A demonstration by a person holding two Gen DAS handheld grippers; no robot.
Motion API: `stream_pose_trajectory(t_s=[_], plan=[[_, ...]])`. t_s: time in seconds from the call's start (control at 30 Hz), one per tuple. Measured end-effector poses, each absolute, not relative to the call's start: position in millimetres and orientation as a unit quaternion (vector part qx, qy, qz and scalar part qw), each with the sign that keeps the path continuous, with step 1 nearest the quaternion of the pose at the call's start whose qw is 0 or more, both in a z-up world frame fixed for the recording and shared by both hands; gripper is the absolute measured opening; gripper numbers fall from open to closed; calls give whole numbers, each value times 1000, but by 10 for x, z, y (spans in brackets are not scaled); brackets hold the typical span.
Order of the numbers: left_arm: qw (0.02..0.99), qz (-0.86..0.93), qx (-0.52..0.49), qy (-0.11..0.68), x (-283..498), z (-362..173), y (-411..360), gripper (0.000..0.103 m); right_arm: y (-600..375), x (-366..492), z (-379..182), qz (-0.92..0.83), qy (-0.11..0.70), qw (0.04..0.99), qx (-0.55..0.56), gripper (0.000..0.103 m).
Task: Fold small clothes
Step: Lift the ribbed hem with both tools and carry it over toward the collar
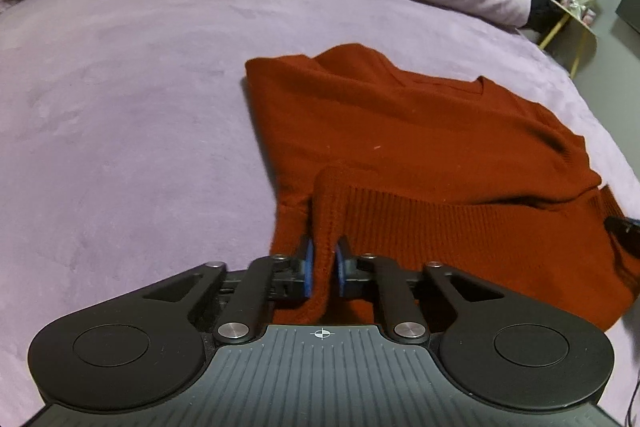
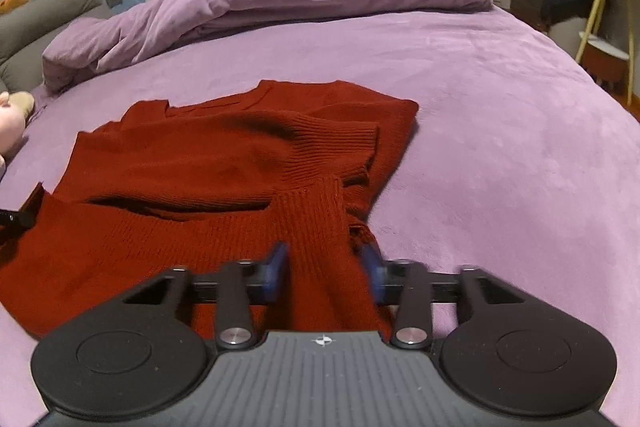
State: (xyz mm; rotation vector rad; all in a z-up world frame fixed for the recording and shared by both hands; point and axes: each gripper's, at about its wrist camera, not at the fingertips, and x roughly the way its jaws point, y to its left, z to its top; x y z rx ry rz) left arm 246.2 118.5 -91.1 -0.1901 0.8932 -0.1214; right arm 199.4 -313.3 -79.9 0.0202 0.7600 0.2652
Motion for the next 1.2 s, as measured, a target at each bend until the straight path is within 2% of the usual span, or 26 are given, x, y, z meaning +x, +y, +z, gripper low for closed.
stream_pose_trajectory(t_s=[0.07, 0.1, 0.2, 0.4, 0.5, 0.6, 0.7, 0.87, 0.9, 0.93, 0.97, 1.0, 1.07, 1.17, 1.2], plan=[[901, -62, -82, 422, 2418, -876, 1174, 9, -3078, 1946, -756, 124, 354, 927, -21, 7], [903, -65, -76, 417, 2398, -851, 1155, 9, -3054, 1911, -731, 121, 345, 930, -37, 6], [917, -68, -63, 388, 2304, -664, 1130, 9, -2982, 1779, -612, 117, 313, 940, -77, 6], [944, -46, -87, 315, 2456, -181, 1240, 9, -3078, 1800, -183, 96, 236, 967, -26, 5], [951, -14, -86, 296, 2715, -126, 1238, 9, -3048, 2059, -113, 63, 221, 973, -9, 5], [943, 8, -105, 315, 3056, -269, 1240, 9, -3027, 2390, -229, 39, 234, 971, 6, 5], [930, 18, -112, 350, 3300, -564, 1226, 9, -3025, 2723, -459, 34, 285, 958, 20, 5], [916, 6, -114, 384, 3328, -871, 1254, 10, -3023, 2852, -715, 42, 322, 946, 5, 6], [913, -4, -127, 389, 3301, -905, 1269, 15, -3025, 2857, -733, 48, 325, 944, 4, 7], [908, -15, -143, 394, 3292, -949, 1292, 28, -3023, 2852, -741, 56, 329, 943, 4, 7], [904, -21, -154, 398, 3281, -973, 1316, 35, -3032, 2853, -750, 61, 334, 941, 5, 12], [901, -33, -167, 399, 3279, -1000, 1349, 47, -3032, 2885, -760, 66, 339, 938, 7, 22], [902, -50, -165, 397, 3249, -1002, 1354, 52, -3060, 2899, -773, 85, 346, 934, 20, 35], [901, -65, -148, 403, 3226, -1008, 1290, 45, -3073, 2912, -778, 102, 346, 932, 19, 34], [901, -60, -140, 407, 3234, -1017, 1264, 28, -3052, 2912, -783, 102, 345, 933, 9, 29]])
